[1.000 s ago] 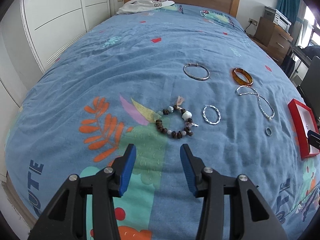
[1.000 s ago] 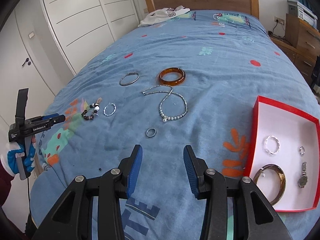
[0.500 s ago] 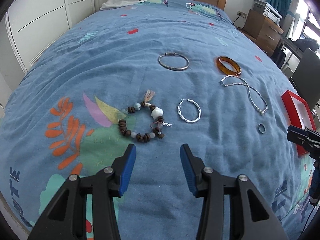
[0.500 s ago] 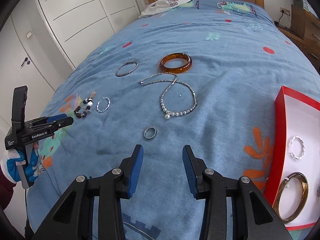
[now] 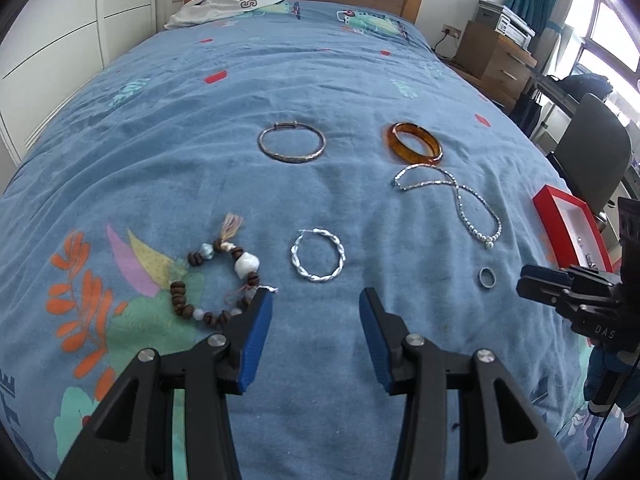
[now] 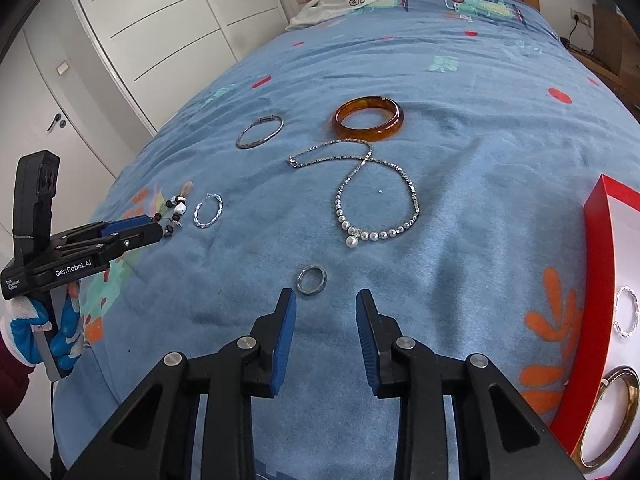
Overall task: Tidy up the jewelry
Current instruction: 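Move both tools back toward the remaining jewelry on the bed, then grasp the twisted silver hoop with the left tool while the right tool grasps the silver ring, then carry the twisted hoop and silver ring with both tools over the red box, then open both tools to drop the hoop and ring into the box, then move both tools back toward the beaded bracelet and silver necklace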
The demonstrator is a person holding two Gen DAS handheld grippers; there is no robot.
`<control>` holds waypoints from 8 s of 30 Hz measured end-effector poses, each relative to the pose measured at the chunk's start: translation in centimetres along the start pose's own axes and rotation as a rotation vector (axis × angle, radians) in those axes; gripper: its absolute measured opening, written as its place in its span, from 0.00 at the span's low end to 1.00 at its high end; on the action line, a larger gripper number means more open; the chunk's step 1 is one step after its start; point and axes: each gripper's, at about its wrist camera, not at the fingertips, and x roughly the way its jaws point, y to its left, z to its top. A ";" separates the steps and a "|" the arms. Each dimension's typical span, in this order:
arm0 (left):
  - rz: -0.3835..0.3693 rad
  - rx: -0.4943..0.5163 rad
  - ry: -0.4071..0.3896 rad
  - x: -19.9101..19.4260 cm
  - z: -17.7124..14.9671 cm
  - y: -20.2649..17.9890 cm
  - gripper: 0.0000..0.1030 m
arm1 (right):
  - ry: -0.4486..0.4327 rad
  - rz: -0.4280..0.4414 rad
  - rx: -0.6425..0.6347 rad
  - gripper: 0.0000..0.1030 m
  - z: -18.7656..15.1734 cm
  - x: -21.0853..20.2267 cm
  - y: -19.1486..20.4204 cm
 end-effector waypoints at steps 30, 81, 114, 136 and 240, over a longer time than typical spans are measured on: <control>-0.009 0.023 0.090 7.7 2.1 -2.2 0.05 | 0.045 -0.013 -0.083 0.07 1.0 5.5 1.7; -0.279 0.275 -0.048 -4.6 4.5 -30.3 0.05 | -0.314 -0.221 0.084 0.04 -4.3 -20.4 -11.0; -0.224 0.318 0.179 14.4 6.5 -38.5 0.05 | 0.073 -0.292 0.116 0.09 0.3 -8.9 -27.4; -0.281 0.304 0.136 7.7 8.7 -38.7 0.36 | -0.126 -0.305 0.197 0.17 -0.2 -18.7 -25.4; 0.106 -0.257 -0.088 -9.2 -4.5 5.0 0.57 | -0.184 -0.124 0.092 0.87 1.9 -10.8 1.4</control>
